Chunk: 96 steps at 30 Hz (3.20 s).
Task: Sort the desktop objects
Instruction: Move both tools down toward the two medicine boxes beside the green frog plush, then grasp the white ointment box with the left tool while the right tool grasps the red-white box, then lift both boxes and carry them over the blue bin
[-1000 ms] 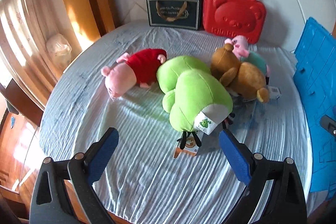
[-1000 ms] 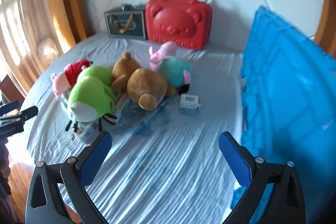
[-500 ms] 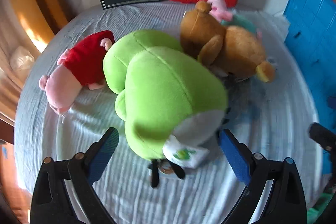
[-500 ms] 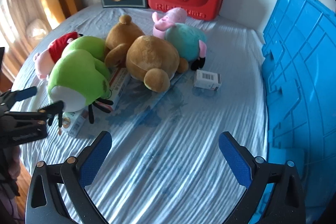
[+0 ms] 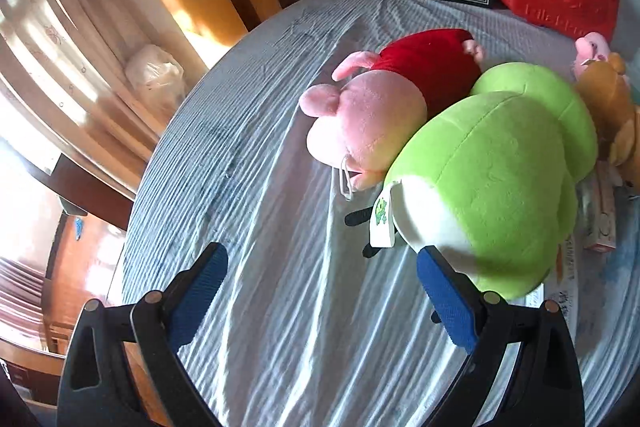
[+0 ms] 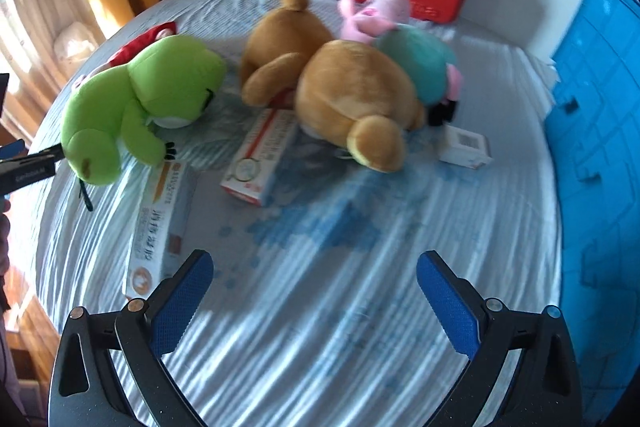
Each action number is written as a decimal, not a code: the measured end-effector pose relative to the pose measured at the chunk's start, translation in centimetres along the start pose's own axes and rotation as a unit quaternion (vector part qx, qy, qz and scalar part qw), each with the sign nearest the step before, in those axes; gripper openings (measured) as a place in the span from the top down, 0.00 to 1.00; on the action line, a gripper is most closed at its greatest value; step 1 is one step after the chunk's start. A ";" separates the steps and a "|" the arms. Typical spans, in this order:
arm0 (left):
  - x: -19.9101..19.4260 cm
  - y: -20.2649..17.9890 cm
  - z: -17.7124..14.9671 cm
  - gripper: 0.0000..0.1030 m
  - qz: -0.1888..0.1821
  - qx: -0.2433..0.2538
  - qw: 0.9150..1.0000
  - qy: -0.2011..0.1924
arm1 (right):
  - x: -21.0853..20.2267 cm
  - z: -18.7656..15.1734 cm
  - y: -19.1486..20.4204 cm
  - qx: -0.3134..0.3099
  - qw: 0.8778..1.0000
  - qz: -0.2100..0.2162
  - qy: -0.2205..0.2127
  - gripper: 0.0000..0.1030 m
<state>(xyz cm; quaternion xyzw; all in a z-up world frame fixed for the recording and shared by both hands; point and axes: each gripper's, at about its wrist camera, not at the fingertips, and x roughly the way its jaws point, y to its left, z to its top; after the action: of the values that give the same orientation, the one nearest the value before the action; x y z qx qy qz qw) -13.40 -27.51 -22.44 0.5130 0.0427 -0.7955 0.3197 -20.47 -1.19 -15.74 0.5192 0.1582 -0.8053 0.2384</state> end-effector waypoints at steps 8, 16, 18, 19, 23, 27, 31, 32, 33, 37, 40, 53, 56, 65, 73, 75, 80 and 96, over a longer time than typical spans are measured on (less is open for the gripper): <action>-6.3 -6.3 -3.3 0.05 -0.118 0.029 0.993 -0.014 | 0.6 0.0 0.2 -0.006 1.000 0.002 0.002 0.00; -2.4 -12.5 -5.7 0.15 -0.170 0.038 0.984 0.036 | 1.9 -0.2 -3.0 0.027 1.000 -0.002 0.012 0.00; 0.0 -13.5 -6.1 0.37 -0.171 0.035 0.983 0.062 | 2.7 -0.1 -3.1 0.037 0.999 0.007 0.020 0.00; 0.9 -13.9 -6.2 0.39 -0.169 0.037 0.982 0.073 | 3.0 0.0 -3.0 0.041 0.999 0.015 0.018 0.00; 3.0 -13.4 -5.5 0.39 -0.165 0.025 0.983 0.075 | 4.8 0.9 -2.0 0.051 0.998 0.039 0.021 0.00; 4.1 -12.1 -4.2 0.39 -0.151 0.019 0.986 0.066 | 7.4 2.5 -0.3 0.058 0.997 0.054 0.024 0.02; 4.4 -11.7 -3.6 0.39 -0.165 0.030 0.984 0.065 | 9.8 4.1 1.2 0.067 0.995 0.061 0.032 0.15; 4.4 -11.7 -3.4 0.39 -0.166 0.032 0.983 0.065 | 10.3 4.4 1.5 0.066 0.995 0.059 0.035 0.16; 4.5 -11.8 -3.3 0.39 -0.167 0.033 0.983 0.065 | 11.0 4.7 2.0 0.063 0.996 0.057 0.039 0.19; 4.2 -12.3 -3.0 0.41 -0.167 0.044 0.983 0.062 | 11.6 4.9 3.1 0.042 0.998 0.026 0.042 0.57; 3.5 -12.8 -3.3 0.51 -0.177 0.053 0.981 0.066 | 11.1 3.7 3.0 0.037 0.997 0.031 0.053 0.59; 0.9 -14.6 -5.1 0.55 -0.184 0.081 0.976 0.081 | 7.0 -5.0 1.1 0.011 0.994 0.033 0.100 0.54; 0.7 -14.9 -4.7 0.55 -0.183 0.090 0.976 0.075 | 7.2 -4.2 0.9 0.027 0.996 0.030 0.083 0.48; -3.0 -15.7 -4.0 0.56 -0.213 0.112 0.969 0.048 | 7.2 -4.7 2.5 0.009 0.998 0.005 0.068 0.60; -7.5 -16.5 -1.4 0.56 -0.218 0.117 0.969 -0.018 | -1.1 -5.9 1.5 0.013 1.000 0.011 -0.005 0.61; -10.3 -17.0 -3.6 0.56 -0.218 0.115 0.969 -0.038 | -3.5 -6.8 0.7 0.016 0.999 0.010 -0.025 0.60; -16.1 -17.5 -1.3 0.56 -0.218 0.118 0.964 -0.099 | -8.2 -2.6 -3.2 0.022 0.996 0.001 -0.092 0.60; -32.4 -21.7 -1.5 0.56 -0.263 0.171 0.910 -0.270 | -26.5 -6.5 -10.3 0.086 0.951 -0.111 -0.276 0.60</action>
<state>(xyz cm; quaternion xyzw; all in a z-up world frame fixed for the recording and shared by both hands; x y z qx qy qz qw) -15.45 5.33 -1.48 0.2960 -0.0479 -0.9540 0.0054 -11.94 16.55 5.84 0.2743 0.0727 -0.9492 0.1360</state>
